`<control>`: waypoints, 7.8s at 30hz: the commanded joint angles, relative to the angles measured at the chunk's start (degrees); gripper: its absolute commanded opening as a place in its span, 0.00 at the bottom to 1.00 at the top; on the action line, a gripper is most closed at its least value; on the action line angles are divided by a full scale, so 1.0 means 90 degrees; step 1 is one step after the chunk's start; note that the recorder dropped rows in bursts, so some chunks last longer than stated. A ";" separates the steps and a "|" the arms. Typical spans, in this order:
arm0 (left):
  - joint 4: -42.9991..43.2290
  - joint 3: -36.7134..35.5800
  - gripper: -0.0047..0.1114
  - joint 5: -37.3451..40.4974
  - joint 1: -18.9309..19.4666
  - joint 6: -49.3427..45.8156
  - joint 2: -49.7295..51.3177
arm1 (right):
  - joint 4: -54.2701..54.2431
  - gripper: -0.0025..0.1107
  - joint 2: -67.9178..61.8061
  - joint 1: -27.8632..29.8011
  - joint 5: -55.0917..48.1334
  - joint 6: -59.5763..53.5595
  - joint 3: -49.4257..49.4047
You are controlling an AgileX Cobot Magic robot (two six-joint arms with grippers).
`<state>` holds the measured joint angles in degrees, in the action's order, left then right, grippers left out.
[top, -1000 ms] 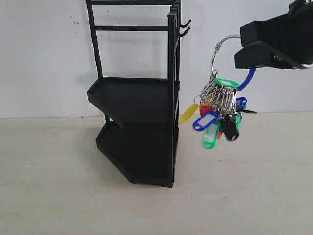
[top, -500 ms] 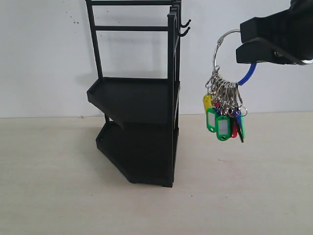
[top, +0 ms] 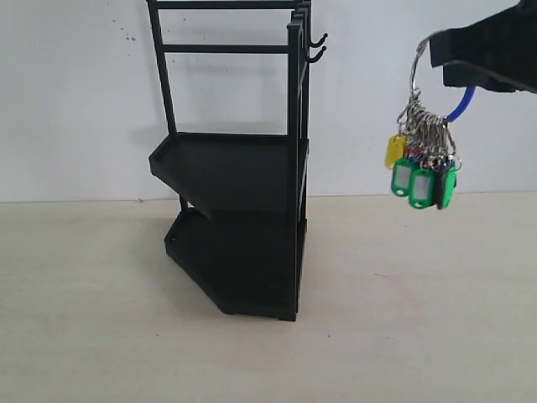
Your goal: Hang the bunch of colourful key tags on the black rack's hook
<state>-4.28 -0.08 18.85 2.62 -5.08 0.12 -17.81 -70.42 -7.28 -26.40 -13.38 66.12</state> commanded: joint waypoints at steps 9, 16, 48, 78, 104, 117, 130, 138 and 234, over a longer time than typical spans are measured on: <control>-0.0047 0.0009 0.08 -0.0097 0.0015 0.0067 -0.0013 | 0.8495 0.02 -0.0635 -0.1764 -0.0449 0.7711 0.0064; -0.0047 0.0009 0.08 -0.0097 0.0015 0.0067 -0.0013 | 1.0354 0.02 -0.1130 -0.2701 -0.0650 0.9403 0.0213; -0.0047 0.0009 0.08 -0.0097 0.0015 0.0067 -0.0013 | 0.8663 0.02 -0.2223 -0.2743 0.0094 0.7920 0.1129; -0.0047 0.0009 0.08 -0.0097 0.0015 0.0067 -0.0013 | 0.8324 0.01 -0.0781 -0.2743 -0.2316 0.7634 0.1239; -0.0047 0.0009 0.08 -0.0097 0.0015 0.0067 -0.0013 | 0.7233 0.02 0.2067 -0.2743 -0.1189 0.6761 -0.3205; -0.0047 0.0009 0.08 -0.0097 0.0015 0.0067 -0.0013 | 0.7165 0.02 0.2424 -0.2743 -0.1341 0.6761 -0.3275; -0.0047 0.0009 0.08 -0.0097 0.0015 0.0067 -0.0013 | 0.7165 0.02 0.2427 -0.2743 -0.1341 0.6778 -0.3275; -0.0047 0.0009 0.08 -0.0097 0.0015 0.0067 -0.0013 | 0.7108 0.02 0.2441 -0.2743 -0.1326 0.6776 -0.3275; -0.0047 0.0009 0.08 -0.0097 0.0015 0.0067 -0.0013 | 0.1014 0.02 0.7502 -0.0417 0.2797 0.0944 -0.7346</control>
<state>-4.28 -0.08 18.85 2.62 -5.08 0.12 -8.37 -3.00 -11.44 0.00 -4.68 0.05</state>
